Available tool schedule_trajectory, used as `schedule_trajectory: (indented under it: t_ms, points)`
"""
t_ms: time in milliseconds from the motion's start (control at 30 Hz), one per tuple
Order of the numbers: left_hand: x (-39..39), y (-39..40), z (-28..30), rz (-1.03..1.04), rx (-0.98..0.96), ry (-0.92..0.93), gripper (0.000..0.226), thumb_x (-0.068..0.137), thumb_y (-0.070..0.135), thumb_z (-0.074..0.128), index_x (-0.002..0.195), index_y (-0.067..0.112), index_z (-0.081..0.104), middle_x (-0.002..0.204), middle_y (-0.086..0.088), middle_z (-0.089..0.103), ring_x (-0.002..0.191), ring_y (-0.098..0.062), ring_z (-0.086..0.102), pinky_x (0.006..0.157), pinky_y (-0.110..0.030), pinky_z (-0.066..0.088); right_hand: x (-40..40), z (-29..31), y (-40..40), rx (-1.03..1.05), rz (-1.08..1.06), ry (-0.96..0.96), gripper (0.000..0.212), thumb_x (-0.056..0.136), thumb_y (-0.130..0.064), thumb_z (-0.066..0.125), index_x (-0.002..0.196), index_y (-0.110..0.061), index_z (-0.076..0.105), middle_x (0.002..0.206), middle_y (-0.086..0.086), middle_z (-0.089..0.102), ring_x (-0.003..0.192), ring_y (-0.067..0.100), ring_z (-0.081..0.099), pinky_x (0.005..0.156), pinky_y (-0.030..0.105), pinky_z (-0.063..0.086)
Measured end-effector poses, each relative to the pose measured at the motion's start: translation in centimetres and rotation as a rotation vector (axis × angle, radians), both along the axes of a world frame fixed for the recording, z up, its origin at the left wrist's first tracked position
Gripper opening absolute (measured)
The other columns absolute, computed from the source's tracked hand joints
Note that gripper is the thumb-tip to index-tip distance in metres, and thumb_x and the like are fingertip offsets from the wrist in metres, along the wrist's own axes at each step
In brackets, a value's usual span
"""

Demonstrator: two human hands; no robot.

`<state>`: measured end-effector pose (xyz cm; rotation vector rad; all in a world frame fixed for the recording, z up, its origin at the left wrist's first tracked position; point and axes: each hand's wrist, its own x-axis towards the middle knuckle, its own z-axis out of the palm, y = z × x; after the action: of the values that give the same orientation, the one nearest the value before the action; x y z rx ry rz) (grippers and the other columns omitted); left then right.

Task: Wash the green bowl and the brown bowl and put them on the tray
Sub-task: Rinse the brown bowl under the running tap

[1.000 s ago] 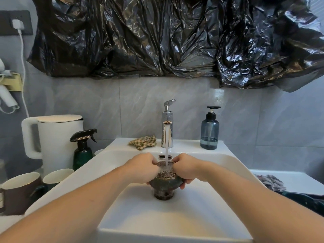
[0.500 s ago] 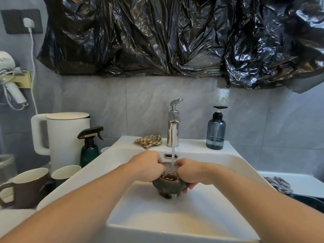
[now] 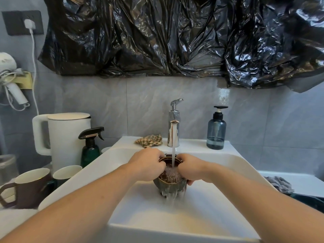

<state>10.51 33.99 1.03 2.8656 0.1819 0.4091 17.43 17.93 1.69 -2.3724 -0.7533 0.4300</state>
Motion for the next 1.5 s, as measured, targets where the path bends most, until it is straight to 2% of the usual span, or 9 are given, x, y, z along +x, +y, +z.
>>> schedule_trajectory:
  t_ms: [167, 300, 533, 833, 1067, 1167, 1233, 1367, 1500]
  points:
    - [0.2, 0.2, -0.1, 0.011, -0.028, -0.059, 0.021, 0.099, 0.033, 0.052, 0.088, 0.027, 0.069, 0.082, 0.007, 0.068, 0.085, -0.021, 0.063, 0.070, -0.035, 0.047, 0.2, 0.1, -0.1, 0.029, -0.002, -0.015, 0.043, 0.101, -0.008, 0.042, 0.143, -0.016, 0.044, 0.121, 0.010, 0.060, 0.084, 0.019, 0.062, 0.051, 0.021, 0.051]
    - [0.4, 0.2, -0.2, 0.015, -0.015, -0.094, 0.023, 0.102, 0.035, 0.049, 0.088, 0.028, 0.066, 0.082, 0.008, 0.068, 0.083, -0.018, 0.063, 0.070, -0.036, 0.049, 0.3, 0.3, -0.1, 0.043, 0.009, -0.052, 0.033, 0.101, -0.008, 0.042, 0.133, -0.017, 0.045, 0.108, 0.008, 0.063, 0.069, 0.018, 0.069, 0.047, 0.020, 0.048]
    - [0.5, 0.3, -0.3, 0.001, 0.015, -0.175, 0.019, 0.101, 0.035, 0.047, 0.099, 0.031, 0.066, 0.091, 0.007, 0.069, 0.087, -0.023, 0.062, 0.070, -0.037, 0.046, 0.5, 0.6, 0.0, 0.076, 0.025, -0.107, 0.039, 0.097, -0.005, 0.043, 0.134, -0.017, 0.046, 0.111, 0.014, 0.068, 0.063, 0.022, 0.075, 0.043, 0.022, 0.047]
    - [0.9, 0.3, -0.5, -0.035, 0.016, -0.230, 0.014, 0.103, 0.035, 0.045, 0.100, 0.029, 0.057, 0.098, 0.002, 0.069, 0.089, -0.028, 0.060, 0.074, -0.041, 0.049, 0.9, 0.6, 0.0, 0.103, -0.003, -0.117, 0.028, 0.098, -0.007, 0.047, 0.125, -0.016, 0.047, 0.108, 0.012, 0.065, 0.069, 0.023, 0.078, 0.050, 0.022, 0.054]
    - [1.3, 0.7, -0.7, -0.033, -0.137, -0.182, 0.020, 0.100, 0.047, 0.051, 0.095, 0.030, 0.061, 0.092, 0.008, 0.070, 0.087, -0.021, 0.065, 0.078, -0.045, 0.057, 1.0, 0.4, -0.2, 0.131, -0.054, -0.125, 0.026, 0.097, -0.005, 0.047, 0.121, -0.014, 0.047, 0.108, 0.010, 0.059, 0.075, 0.024, 0.073, 0.052, 0.026, 0.059]
    - [1.4, 0.8, -0.8, -0.071, -0.242, -0.142, 0.027, 0.088, 0.055, 0.057, 0.103, 0.034, 0.066, 0.094, 0.011, 0.073, 0.089, -0.016, 0.069, 0.081, -0.047, 0.060, 1.2, 0.4, -0.3, 0.156, -0.065, -0.099, 0.024, 0.097, -0.004, 0.048, 0.119, -0.014, 0.046, 0.110, 0.013, 0.060, 0.078, 0.026, 0.074, 0.054, 0.029, 0.060]
    - [1.5, 0.9, -0.9, -0.102, -0.264, -0.111, 0.031, 0.086, 0.053, 0.065, 0.110, 0.034, 0.064, 0.098, 0.010, 0.073, 0.087, -0.016, 0.070, 0.072, -0.043, 0.061, 1.2, 0.3, -0.3, 0.179, -0.061, -0.084, 0.024, 0.097, -0.004, 0.048, 0.119, -0.013, 0.046, 0.111, 0.014, 0.060, 0.080, 0.027, 0.074, 0.054, 0.030, 0.061]
    - [1.6, 1.1, -1.0, -0.108, -0.202, -0.127, 0.030, 0.091, 0.049, 0.071, 0.114, 0.033, 0.059, 0.103, 0.009, 0.072, 0.085, -0.017, 0.069, 0.072, -0.040, 0.059, 1.3, 0.2, -0.2, 0.196, -0.038, -0.073, 0.026, 0.098, -0.004, 0.051, 0.120, -0.015, 0.046, 0.108, 0.011, 0.060, 0.083, 0.028, 0.072, 0.059, 0.033, 0.064]
    - [1.2, 0.7, -0.7, -0.099, -0.065, -0.190, 0.022, 0.099, 0.044, 0.067, 0.103, 0.034, 0.048, 0.103, 0.007, 0.070, 0.091, -0.023, 0.062, 0.071, -0.038, 0.044, 1.6, 0.2, -0.2, 0.202, -0.033, -0.136, 0.023, 0.096, -0.007, 0.054, 0.117, -0.015, 0.050, 0.109, 0.014, 0.063, 0.086, 0.030, 0.072, 0.067, 0.038, 0.066]
